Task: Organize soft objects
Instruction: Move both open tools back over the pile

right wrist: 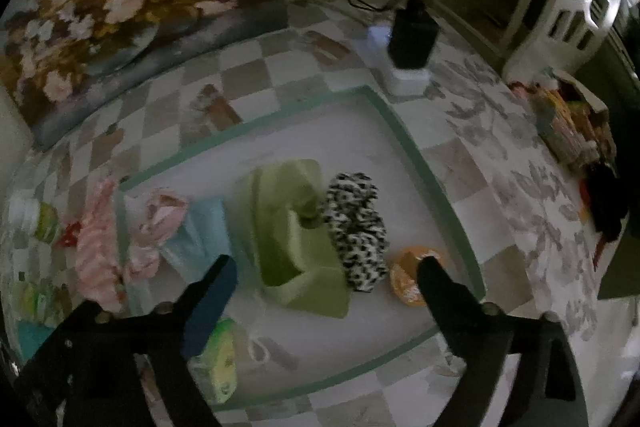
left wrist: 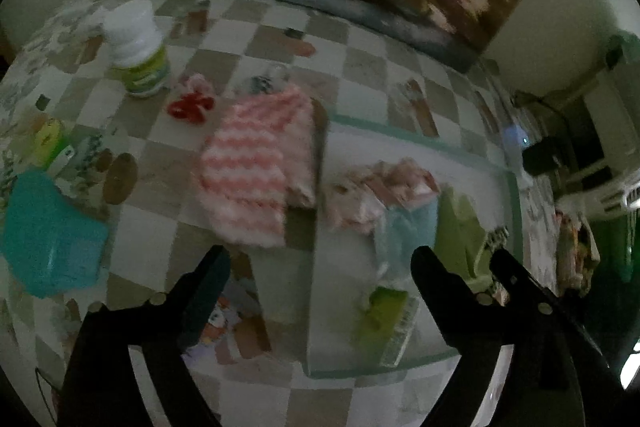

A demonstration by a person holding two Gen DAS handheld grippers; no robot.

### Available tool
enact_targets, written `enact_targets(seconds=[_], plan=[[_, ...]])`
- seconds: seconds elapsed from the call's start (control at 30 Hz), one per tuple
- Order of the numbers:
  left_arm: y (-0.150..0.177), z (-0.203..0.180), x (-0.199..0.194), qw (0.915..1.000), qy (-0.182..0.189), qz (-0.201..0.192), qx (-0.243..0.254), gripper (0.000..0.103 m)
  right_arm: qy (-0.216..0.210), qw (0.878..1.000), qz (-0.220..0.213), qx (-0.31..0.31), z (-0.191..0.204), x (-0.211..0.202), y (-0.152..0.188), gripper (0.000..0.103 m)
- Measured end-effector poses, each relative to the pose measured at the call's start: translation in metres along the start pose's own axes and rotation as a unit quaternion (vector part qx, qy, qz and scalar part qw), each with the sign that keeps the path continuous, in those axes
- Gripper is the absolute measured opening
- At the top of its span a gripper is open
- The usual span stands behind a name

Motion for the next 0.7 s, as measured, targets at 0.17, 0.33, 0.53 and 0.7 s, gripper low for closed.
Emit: enact_targets(seconds=[0.17, 0.33, 0.53, 0.7], plan=[[-0.014, 0.013, -0.006, 0.9997, -0.009, -0.019, -0.011, 0.097, -0.025, 0.999, -0.027, -0.015, 0.022, -0.014, -0.005, 0.103], [-0.027, 0.028, -0.012, 0.9993, -0.014, -0.029, -0.019, 0.098, -0.040, 0.998, -0.031, -0.028, 0.037, -0.017, -0.005, 0.103], [-0.045, 0.051, -0.027, 0.9987, -0.012, -0.043, -0.024, 0.098, -0.045, 0.998, -0.027, -0.039, 0.047, -0.014, -0.003, 0.103], [-0.063, 0.084, -0.038, 0.9969, -0.024, -0.061, -0.043, 0.098, -0.047, 0.998, -0.015, -0.047, 0.054, -0.008, 0.001, 0.103]])
Point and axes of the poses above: each gripper's, at about its wrist camera, not at the fingertips, and x roughly the way its jaws point, z to its left, y to its underside, the point moved 6 cm from there along x, roughly the way its jaws point, and after that the axes turned 8 degrees about -x, right-handed, at the moved point
